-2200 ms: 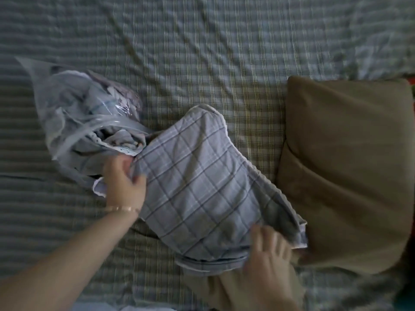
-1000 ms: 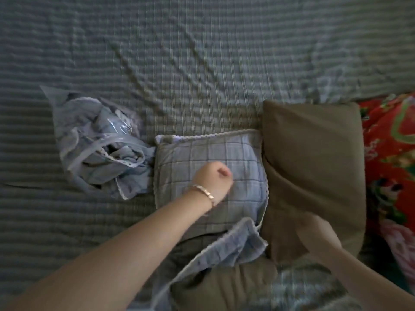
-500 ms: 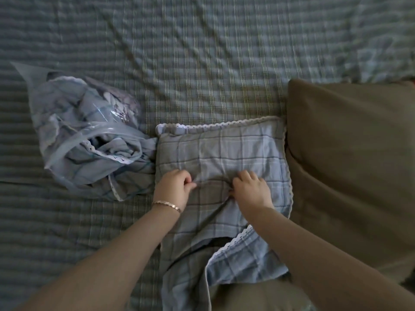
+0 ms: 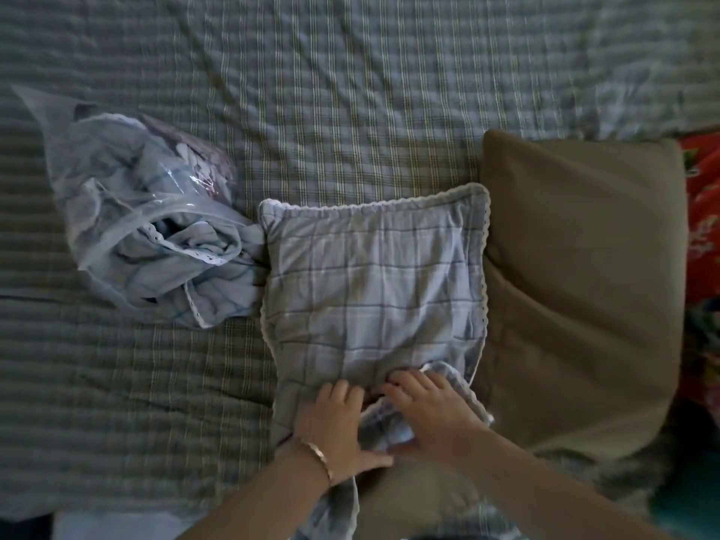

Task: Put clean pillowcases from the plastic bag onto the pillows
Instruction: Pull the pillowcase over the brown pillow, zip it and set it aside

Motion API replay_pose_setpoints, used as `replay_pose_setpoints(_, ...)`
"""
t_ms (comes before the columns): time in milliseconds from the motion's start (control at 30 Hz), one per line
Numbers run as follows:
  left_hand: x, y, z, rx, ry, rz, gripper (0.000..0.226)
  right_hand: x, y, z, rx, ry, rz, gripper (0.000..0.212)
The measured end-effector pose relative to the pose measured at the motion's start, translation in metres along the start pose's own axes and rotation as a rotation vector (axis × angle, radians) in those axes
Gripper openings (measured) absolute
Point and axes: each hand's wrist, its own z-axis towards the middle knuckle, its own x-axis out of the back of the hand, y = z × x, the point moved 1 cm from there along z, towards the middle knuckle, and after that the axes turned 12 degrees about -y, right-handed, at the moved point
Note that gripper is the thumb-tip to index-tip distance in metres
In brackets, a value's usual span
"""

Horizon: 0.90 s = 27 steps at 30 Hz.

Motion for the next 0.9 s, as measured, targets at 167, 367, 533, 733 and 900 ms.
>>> replay_pose_setpoints(167,-0.019,0.000,-0.021,0.076,0.076,-0.052,0.020,-0.023,-0.001,-0.003,-0.023,-0.098,-0.187,0.034)
replay_pose_setpoints(367,-0.010,0.003,-0.062,-0.436,0.320,-0.280,0.013,0.007,-0.003,-0.048,-0.021,-0.053,0.025,0.028)
replay_pose_setpoints(533,-0.050,0.022,-0.103,-0.469,-0.228,-0.251,0.013,-0.030,-0.029,-0.104,-0.082,-0.447,-0.013,0.027)
replay_pose_setpoints(733,-0.049,-0.035,-0.052,0.125,0.140,-0.662,0.017,-0.082,-0.041,-0.095,-0.353,-0.750,-0.133,0.047)
replay_pose_setpoints(900,0.000,-0.072,-0.004,0.457,0.224,-1.246,0.089,-0.057,-0.101,-0.043,-0.481,-0.248,0.416,0.050)
